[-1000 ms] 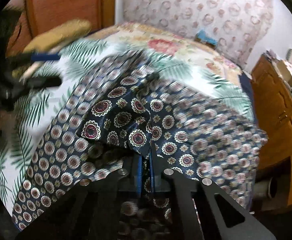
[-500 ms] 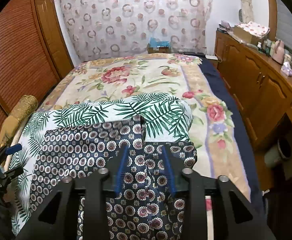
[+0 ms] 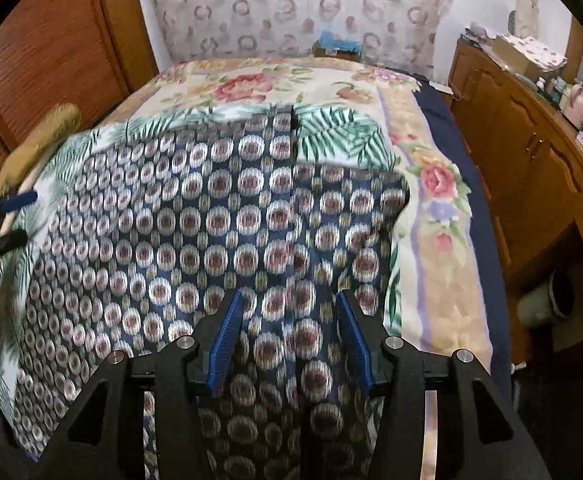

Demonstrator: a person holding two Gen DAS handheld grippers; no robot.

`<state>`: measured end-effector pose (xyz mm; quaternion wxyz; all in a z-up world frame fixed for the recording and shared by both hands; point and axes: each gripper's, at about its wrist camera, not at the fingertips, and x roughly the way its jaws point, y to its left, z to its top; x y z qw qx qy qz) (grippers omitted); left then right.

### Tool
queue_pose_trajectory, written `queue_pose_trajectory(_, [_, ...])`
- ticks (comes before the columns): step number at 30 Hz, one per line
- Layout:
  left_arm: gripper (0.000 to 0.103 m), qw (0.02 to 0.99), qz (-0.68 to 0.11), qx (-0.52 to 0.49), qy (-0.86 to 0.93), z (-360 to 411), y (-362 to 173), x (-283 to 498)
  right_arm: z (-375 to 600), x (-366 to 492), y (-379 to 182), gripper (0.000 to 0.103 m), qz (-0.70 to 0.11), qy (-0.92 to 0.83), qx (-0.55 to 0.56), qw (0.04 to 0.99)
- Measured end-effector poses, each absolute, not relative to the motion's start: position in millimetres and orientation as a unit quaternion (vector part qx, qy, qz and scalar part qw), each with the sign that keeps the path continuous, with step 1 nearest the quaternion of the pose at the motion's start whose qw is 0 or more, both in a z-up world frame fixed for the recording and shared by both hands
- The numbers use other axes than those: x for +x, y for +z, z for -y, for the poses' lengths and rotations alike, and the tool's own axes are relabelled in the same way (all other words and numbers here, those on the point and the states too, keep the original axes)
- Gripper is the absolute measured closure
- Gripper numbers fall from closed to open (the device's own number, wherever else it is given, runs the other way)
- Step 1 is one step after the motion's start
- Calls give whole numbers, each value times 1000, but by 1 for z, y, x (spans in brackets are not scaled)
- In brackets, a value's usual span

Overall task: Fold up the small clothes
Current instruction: 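Press the folded robe flat with the right gripper and release it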

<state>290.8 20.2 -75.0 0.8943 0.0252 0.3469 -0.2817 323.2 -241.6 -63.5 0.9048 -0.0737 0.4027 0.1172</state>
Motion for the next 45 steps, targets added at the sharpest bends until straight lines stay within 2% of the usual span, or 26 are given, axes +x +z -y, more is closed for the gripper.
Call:
queue_pose_trajectory(3, [9,894,-347,29,-284,-18,-75,289,240,316,-64,62,-405,121,-82,902])
queue_pose_trajectory(6, [9,894,-347,28,-283,-21,-76,289,240,309,-65,78,-406,120,-96,901])
queue_pose_trajectory(8, [9,894,-347,26,-282,-21,-75,289,240,304,-65,85,-404,117,-105,901])
queue_pose_trajectory(9, [9,894,-347,26,-282,-21,-74,289,239,301,-64,97,-403,120,-107,901])
queue_pose_trajectory(14, [9,894,-346,28,-283,-20,-75,289,240,277,-57,100,-384,118,-111,909])
queue_pose_trajectory(25, [9,891,-353,39,-283,-10,-76,290,277,238,-68,100,-391,82,-67,914])
queue_pose_trajectory(35, [9,888,-364,71,-272,11,-69,262,287,228,-74,99,-352,83,-49,931])
queue_pose_trajectory(37, [9,888,-366,73,-268,13,-68,253,288,221,-75,90,-343,75,-48,935])
queue_pose_trajectory(41, [9,889,-366,78,-263,14,-67,236,288,199,-74,89,-324,73,-49,942])
queue_pose_trajectory(42, [9,889,-366,79,-262,14,-67,232,287,193,-75,85,-319,73,-48,944])
queue_pose_trajectory(44, [9,889,-368,81,-261,15,-68,222,288,181,-74,72,-309,78,-43,947])
queue_pose_trajectory(45, [9,888,-370,81,-262,16,-69,218,289,174,-73,58,-305,78,-41,948])
